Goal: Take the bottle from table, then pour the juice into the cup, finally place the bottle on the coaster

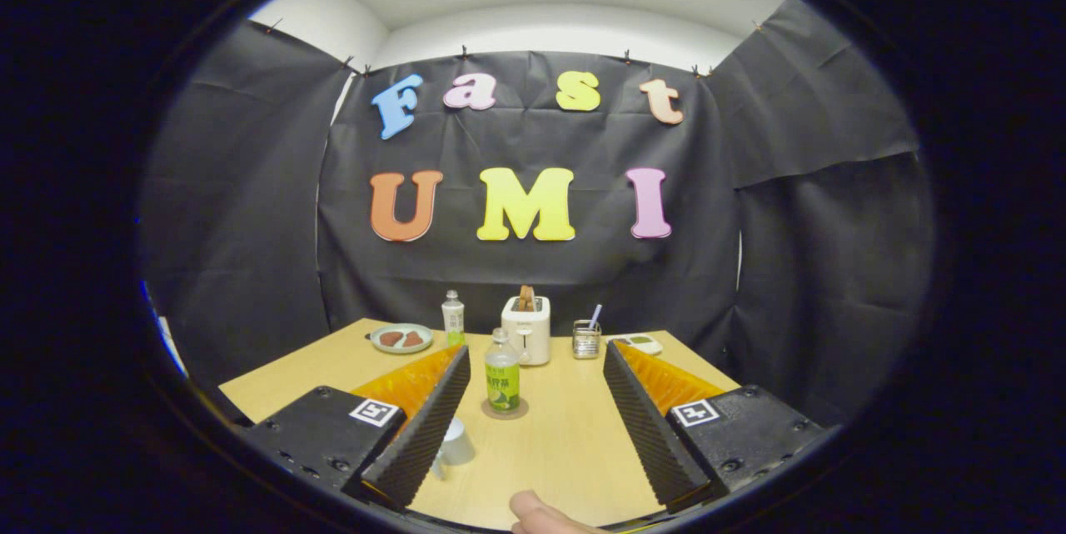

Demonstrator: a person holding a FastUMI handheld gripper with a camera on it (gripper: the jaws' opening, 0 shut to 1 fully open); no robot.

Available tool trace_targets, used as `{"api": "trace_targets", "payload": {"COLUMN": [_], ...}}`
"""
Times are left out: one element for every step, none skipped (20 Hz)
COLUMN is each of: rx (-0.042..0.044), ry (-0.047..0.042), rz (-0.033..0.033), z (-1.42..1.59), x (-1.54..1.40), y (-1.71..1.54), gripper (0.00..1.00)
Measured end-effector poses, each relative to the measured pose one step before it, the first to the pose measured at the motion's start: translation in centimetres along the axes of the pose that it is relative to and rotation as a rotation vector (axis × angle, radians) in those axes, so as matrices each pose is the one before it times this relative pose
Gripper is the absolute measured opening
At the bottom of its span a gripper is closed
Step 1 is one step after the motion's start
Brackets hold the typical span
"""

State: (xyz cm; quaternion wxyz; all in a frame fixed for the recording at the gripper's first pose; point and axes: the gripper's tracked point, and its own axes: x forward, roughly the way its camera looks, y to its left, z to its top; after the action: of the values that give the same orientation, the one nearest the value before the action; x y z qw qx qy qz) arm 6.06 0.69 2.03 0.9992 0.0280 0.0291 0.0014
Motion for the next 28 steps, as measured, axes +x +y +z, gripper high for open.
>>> {"api": "trace_targets", "payload": {"rx": [-0.00083, -0.00188, 0.00386, 0.02189, 0.02577, 0.01472, 0.01015, 0.01325, 0.01513, 0.01325, 0.00301, -0.01479, -0.02036, -0.01900, -0.01091, -0.00322, 0.00523, 0.00685, 0.00339, -0.00151, -0.00415, -0.00522, -0.00268, -0.00545, -0.00214, -0.00231, -0.00388, -0.00058], "ry": [-0.00667, -0.00146, -0.00187, -0.00064, 0.00008, 0.00684, 0.01171, -0.00198, 0.00514, 0.00082, -0.00579, -0.00103, -0.00692, -0.01227, -0.00382, 0.00357, 0.00696, 0.00931, 0.00766, 0.00355, -0.00036, 0.00022, -0.00104, -0.00117, 0.00284, -0.00077, -0.00131, 0.00032], "rz": [-0.00261, 0.00357, 0.00505, -0.00496, -0.00647, -0.00357, 0.00752, 0.01883, 0.00587, 0.00343, 0.01070, -0.00521, -0.01645, -0.00950, -0.00586, 0.00091, 0.00626, 0.00442, -0.00536, -0.00562, -0.00400, -0.00294, 0.00139, 0.00748, 0.00255, 0.00135, -0.00027, -0.00067], "z": [0.130, 0.017, -0.115, -0.117, -0.320, -0.512, -0.704, -0.098, -0.191, -0.487, -0.145, -0.421, -0.078, 0.089, -0.066, -0.367, -0.328, -0.246, -0.170, -0.108, 0.022, -0.054, 0.090, -0.004, -0.040, -0.032, 0.056, -0.089], "x": [-1.638, -1.670, -1.393, -1.108, -0.932, -0.701, -0.625, -0.452, -0.076, -0.022, 0.047, 0.170, 0.225, 0.023, 0.061, 0.239, 0.110, 0.036, 0.125, 0.037, 0.037, -0.076, 0.011, -0.038, 0.013, -0.085, -0.014, 0.052], "y": [-0.430, -0.086, -0.193, -0.577, -0.622, -0.459, -0.263, 0.107, -0.204, -0.524, -0.010, -0.386, -0.650, -0.219, -0.148, 0.043, 0.005, -0.003, -0.260, -0.265, -0.133, -0.013, 0.116, 0.262, 0.104, -0.011, -0.004, -0.102], "gripper": [1.00, 1.00, 1.00, 1.00, 1.00, 1.00, 1.00, 1.00, 1.00, 1.00, 1.00, 1.00, 1.00, 1.00, 1.00, 1.00, 1.00, 1.00, 1.00, 1.00, 1.00, 1.00, 1.00, 1.00, 1.00, 1.00, 1.00, 1.00]}}
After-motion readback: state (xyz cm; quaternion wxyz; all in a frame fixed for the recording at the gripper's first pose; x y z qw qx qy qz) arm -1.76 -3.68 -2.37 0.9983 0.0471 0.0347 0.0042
